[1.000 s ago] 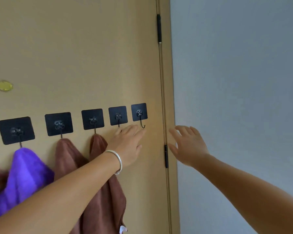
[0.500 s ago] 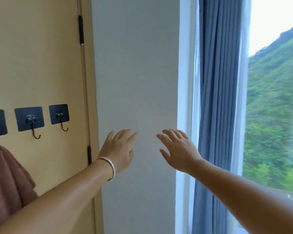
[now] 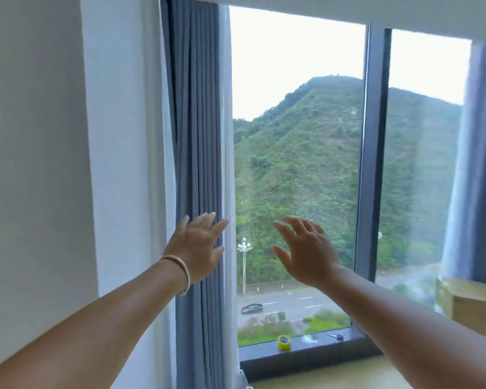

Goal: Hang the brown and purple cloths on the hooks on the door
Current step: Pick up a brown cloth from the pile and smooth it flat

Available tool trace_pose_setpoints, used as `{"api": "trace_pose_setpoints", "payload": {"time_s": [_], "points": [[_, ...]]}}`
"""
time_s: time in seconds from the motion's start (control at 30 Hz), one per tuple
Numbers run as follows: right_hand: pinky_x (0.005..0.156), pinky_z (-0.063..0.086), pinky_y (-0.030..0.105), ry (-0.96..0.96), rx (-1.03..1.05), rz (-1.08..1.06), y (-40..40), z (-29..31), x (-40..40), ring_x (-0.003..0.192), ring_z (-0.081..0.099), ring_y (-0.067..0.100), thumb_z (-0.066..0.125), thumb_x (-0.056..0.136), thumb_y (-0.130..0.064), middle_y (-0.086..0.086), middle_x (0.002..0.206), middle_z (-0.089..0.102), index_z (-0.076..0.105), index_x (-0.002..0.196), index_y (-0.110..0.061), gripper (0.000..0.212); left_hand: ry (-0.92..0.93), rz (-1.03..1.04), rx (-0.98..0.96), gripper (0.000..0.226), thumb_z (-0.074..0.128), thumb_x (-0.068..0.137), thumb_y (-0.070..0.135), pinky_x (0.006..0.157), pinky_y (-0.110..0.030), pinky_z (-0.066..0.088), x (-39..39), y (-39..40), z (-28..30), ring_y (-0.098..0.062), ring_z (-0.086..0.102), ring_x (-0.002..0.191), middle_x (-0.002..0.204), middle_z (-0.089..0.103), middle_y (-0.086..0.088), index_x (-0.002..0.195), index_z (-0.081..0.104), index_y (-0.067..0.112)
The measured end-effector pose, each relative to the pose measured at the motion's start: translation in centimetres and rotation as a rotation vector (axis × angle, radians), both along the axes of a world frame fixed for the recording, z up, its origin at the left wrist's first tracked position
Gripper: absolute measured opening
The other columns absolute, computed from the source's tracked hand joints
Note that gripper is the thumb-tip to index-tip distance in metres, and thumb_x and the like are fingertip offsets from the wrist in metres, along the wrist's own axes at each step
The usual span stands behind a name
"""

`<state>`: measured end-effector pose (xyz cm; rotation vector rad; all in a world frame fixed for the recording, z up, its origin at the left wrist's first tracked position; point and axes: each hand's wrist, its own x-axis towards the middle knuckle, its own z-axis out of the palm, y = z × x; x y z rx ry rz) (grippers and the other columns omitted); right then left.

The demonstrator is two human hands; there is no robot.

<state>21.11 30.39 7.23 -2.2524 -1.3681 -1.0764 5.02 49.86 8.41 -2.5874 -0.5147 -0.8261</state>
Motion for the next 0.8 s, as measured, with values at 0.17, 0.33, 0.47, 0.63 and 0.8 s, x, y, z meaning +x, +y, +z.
{"api": "trace_pose_setpoints", "payload": {"time_s": [0.17,0.33,0.47,0.63,0.8], "points": [[0.112,0.029,0.043,0.078,-0.007,-0.211,-12.2,-0.3,7.4,0.134,0.039,0.025,0.045,0.094,-0.052,0.004,0.147,0.042,0.038,0.145,-0.024,0.059,0.032,-0.093,-0.037,0.064,0.028,0.095,0.059,0.118,-0.053,0.005,10.2,-9.2,-0.2,-0.022,0.011,0.147,0.159,0.016,-0.004,0.15,0.009,0.033],[0.116,0.022,0.045,0.124,0.016,-0.399,-25.6,-1.9,12.1,0.138,0.033,0.024,0.042,0.094,-0.054,0.004,0.15,0.037,0.034,0.145,-0.025,0.059,0.06,-0.258,-0.05,0.067,0.023,0.093,0.063,0.116,-0.055,0.003,19.9,-20.0,-0.6,-0.023,0.007,0.147,0.16,0.011,-0.003,0.151,0.004,0.035],[0.118,0.016,0.045,0.16,0.024,-0.552,-35.9,-2.9,14.4,0.141,0.028,0.021,0.039,0.094,-0.056,0.002,0.152,0.034,0.03,0.147,-0.028,0.06,0.086,-0.423,-0.033,0.067,0.022,0.093,0.064,0.116,-0.055,0.001,26.6,-29.4,-1.5,-0.022,0.005,0.148,0.161,0.01,-0.003,0.151,0.002,0.036],[0.118,0.017,0.044,0.181,0.025,-0.753,-47.8,-3.8,15.4,0.141,0.028,0.021,0.038,0.095,-0.055,0.002,0.152,0.034,0.03,0.148,-0.027,0.06,0.111,-0.615,-0.029,0.068,0.021,0.092,0.064,0.116,-0.055,0.0,32.9,-40.9,-3.5,-0.021,0.004,0.148,0.161,0.009,-0.002,0.151,0.0,0.036],[0.115,0.024,0.044,0.196,0.058,-0.959,-57.1,-4.6,15.1,0.137,0.033,0.021,0.039,0.095,-0.054,0.003,0.149,0.038,0.035,0.145,-0.025,0.058,0.151,-0.78,-0.006,0.068,0.019,0.093,0.064,0.117,-0.056,0.0,37.2,-50.3,-4.9,-0.02,0.002,0.148,0.161,0.007,-0.001,0.151,-0.003,0.036]]}}
